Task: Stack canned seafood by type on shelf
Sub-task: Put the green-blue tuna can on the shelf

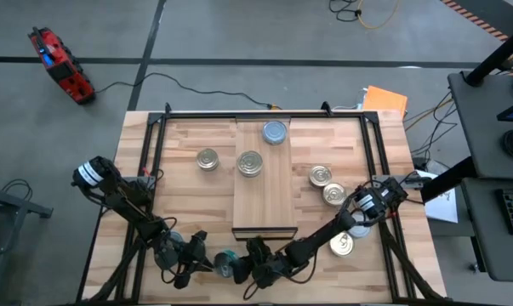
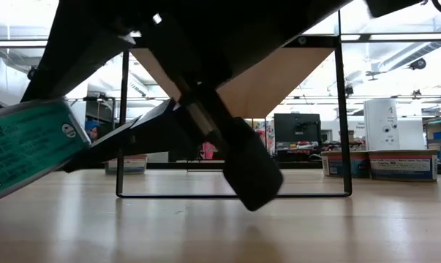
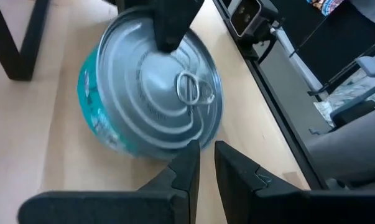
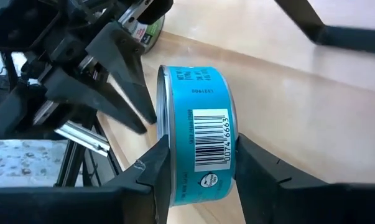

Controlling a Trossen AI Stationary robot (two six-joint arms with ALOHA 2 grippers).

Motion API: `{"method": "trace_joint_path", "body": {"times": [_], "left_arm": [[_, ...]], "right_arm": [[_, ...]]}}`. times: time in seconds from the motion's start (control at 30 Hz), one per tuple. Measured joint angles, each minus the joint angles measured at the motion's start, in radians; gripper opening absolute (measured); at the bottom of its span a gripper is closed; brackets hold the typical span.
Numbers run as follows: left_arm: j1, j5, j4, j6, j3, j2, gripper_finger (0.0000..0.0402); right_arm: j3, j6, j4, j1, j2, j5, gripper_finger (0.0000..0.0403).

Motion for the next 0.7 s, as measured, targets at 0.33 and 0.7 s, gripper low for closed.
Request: {"method": "trace_joint_path", "body": {"times": [0.33, 0.7], "left_arm": [[0.000, 0.090, -0.029, -0.017, -0.001, -0.073, 0.0036], [-0.001, 0.097, -0.131, 0.019, 0.005, -0.243, 0.0036]], "right_arm": [[0.047, -0.009, -0.035, 0.047, -0.001, 0.013, 0.0128], [0.344, -0.037, -0.530, 0.061, -0.026, -0.113, 0.0128]]}}
